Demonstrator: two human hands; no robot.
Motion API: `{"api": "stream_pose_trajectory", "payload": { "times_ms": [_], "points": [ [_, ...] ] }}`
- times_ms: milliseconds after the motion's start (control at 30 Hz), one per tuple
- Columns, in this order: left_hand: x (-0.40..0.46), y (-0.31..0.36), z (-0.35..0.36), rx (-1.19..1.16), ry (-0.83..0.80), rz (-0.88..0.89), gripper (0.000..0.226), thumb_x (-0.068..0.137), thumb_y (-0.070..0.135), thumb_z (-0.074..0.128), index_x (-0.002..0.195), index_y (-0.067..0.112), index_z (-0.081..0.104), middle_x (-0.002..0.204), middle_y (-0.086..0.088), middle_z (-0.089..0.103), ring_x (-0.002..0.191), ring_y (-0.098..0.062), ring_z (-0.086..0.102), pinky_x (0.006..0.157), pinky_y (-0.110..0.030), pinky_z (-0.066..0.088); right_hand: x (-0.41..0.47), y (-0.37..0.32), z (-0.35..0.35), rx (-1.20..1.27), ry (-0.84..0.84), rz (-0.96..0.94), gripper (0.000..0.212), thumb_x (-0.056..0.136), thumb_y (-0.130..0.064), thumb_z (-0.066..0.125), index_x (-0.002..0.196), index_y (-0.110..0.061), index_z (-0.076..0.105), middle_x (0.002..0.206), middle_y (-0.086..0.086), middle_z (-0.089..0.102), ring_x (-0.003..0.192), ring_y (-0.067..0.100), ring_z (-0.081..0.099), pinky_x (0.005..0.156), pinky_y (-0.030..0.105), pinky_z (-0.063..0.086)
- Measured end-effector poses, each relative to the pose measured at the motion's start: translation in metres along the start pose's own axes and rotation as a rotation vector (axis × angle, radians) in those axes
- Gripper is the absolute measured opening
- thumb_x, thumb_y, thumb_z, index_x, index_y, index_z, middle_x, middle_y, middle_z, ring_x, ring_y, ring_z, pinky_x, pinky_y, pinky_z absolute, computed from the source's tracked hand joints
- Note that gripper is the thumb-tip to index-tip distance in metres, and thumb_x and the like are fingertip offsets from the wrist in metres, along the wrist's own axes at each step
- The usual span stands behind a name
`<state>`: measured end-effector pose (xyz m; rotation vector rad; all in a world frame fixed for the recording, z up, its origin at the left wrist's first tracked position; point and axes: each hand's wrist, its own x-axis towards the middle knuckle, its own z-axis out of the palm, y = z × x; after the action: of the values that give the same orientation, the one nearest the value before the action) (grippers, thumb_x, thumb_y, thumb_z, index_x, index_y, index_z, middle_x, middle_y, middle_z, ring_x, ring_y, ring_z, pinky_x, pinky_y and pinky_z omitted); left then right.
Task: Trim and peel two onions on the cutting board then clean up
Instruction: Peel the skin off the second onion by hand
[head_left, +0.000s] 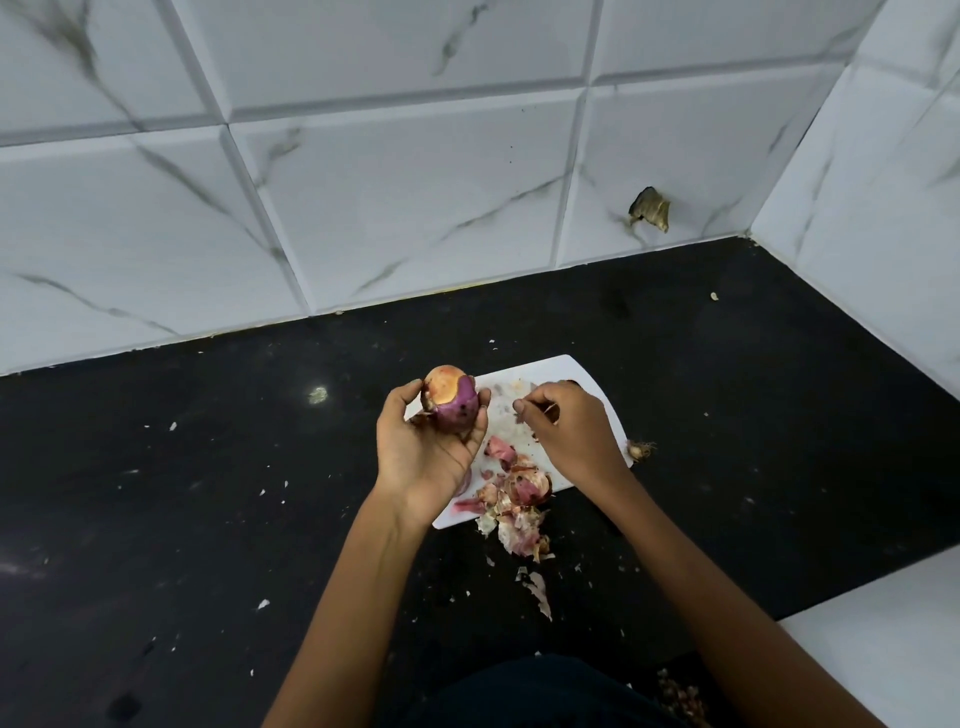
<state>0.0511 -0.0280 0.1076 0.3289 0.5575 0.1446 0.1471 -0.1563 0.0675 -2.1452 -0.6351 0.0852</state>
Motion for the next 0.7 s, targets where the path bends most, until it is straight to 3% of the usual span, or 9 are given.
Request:
{"api": "stream_pose_trajectory", "payload": {
  "times_ms": [100, 167, 267, 400, 533, 700],
  "points": [
    [0.003, -0.003, 0.001, 0.028, 0.037, 0.056, 0.028, 0.099, 0.027, 0.047, 0.110, 0.004, 0.059, 0.110, -0.020, 0.065, 0.108, -0.031, 0.062, 0.092, -0.034, 0.051, 0.001, -0.005, -0.001, 0.007, 0.003, -0.015, 0.015, 0.093, -0.021, 0.060, 0.093, -0.009, 0.069, 0.090, -0.004, 0.055, 0.078, 0.001, 0.051, 0.065, 0.012, 0.037],
    [0.006, -0.005, 0.000, 0.081, 0.057, 0.093, 0.029, 0.099, 0.027, 0.049, 0.116, 0.005, 0.058, 0.113, -0.020, 0.066, 0.108, -0.029, 0.064, 0.094, -0.035, 0.051, 0.000, -0.016, -0.004, 0.130, 0.040, -0.036, 0.010, 0.092, -0.017, 0.061, 0.093, -0.011, 0.069, 0.087, -0.008, 0.059, 0.079, 0.001, 0.056, 0.066, 0.008, 0.040],
    [0.006, -0.006, 0.000, 0.178, 0.052, 0.122, 0.030, 0.098, 0.029, 0.052, 0.112, 0.004, 0.061, 0.101, -0.015, 0.071, 0.092, -0.021, 0.071, 0.090, -0.031, 0.054, -0.002, -0.034, -0.010, 0.270, 0.044, -0.114, 0.009, 0.090, -0.014, 0.063, 0.095, -0.012, 0.070, 0.089, -0.008, 0.065, 0.082, 0.002, 0.061, 0.068, 0.012, 0.047],
    [0.004, -0.006, 0.004, 0.293, 0.033, 0.186, 0.032, 0.093, 0.031, 0.058, 0.107, 0.004, 0.065, 0.088, -0.007, 0.072, 0.081, -0.012, 0.071, 0.082, -0.026, 0.058, -0.005, -0.046, -0.012, 0.239, 0.062, -0.308, 0.013, 0.085, -0.010, 0.070, 0.097, -0.011, 0.070, 0.096, 0.000, 0.063, 0.082, 0.005, 0.062, 0.067, 0.011, 0.048],
    [0.003, -0.004, 0.007, 0.356, 0.067, 0.268, 0.054, 0.092, 0.033, 0.060, 0.129, -0.006, 0.054, 0.103, -0.014, 0.066, 0.085, -0.015, 0.068, 0.077, -0.026, 0.059, -0.006, -0.046, -0.009, 0.161, 0.099, -0.450, 0.017, 0.082, -0.011, 0.071, 0.099, -0.008, 0.071, 0.097, 0.004, 0.060, 0.086, 0.006, 0.059, 0.073, 0.014, 0.051],
    [0.002, -0.005, 0.009, 0.373, 0.093, 0.280, 0.059, 0.090, 0.031, 0.063, 0.133, -0.007, 0.049, 0.088, -0.008, 0.069, 0.076, -0.013, 0.070, 0.071, -0.024, 0.059, -0.007, -0.046, -0.007, 0.131, 0.129, -0.515, 0.011, 0.082, -0.009, 0.070, 0.093, -0.007, 0.073, 0.091, 0.005, 0.063, 0.085, 0.010, 0.061, 0.071, 0.020, 0.053]
  ]
}}
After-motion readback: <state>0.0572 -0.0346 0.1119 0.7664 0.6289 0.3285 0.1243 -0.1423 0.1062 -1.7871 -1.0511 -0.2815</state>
